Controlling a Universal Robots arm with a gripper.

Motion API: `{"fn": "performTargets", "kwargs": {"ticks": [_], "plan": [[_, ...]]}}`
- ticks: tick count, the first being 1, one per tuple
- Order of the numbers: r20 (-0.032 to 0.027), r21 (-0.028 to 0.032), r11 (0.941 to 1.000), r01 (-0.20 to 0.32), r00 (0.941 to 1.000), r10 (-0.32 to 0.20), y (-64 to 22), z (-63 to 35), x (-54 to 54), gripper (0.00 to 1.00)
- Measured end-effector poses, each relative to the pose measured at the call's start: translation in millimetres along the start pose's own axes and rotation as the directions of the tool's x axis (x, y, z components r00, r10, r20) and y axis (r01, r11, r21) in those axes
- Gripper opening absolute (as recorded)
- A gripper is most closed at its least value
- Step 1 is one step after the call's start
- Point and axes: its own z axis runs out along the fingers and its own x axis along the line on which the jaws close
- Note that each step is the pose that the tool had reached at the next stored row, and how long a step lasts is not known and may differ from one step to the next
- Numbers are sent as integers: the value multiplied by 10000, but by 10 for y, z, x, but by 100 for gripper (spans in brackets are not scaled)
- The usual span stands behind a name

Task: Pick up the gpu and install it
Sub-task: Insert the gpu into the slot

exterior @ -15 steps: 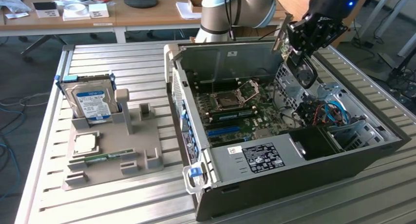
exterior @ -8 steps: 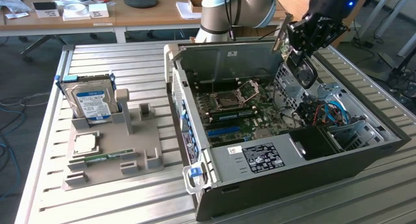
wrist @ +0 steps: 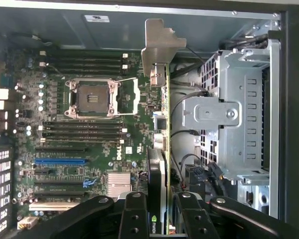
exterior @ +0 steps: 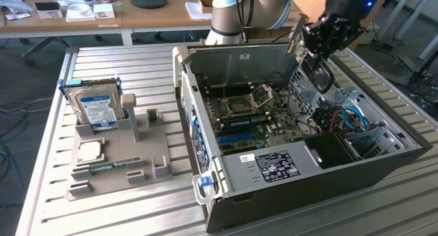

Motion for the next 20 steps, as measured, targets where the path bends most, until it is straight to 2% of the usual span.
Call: {"fn": "performTargets", "kwargs": {"ticks": [5, 11, 17, 20], "plan": [[-60, -24, 9981, 610, 9981, -610, 0, 4, 5, 27], [-133, -58, 9906, 1369, 9905, -1370, -1, 9, 9, 27], [-200, -96, 9779, 2087, 9778, -2088, -1, 13, 14, 27], [-239, -121, 9676, 2520, 9674, -2523, -1, 15, 14, 27]]}}
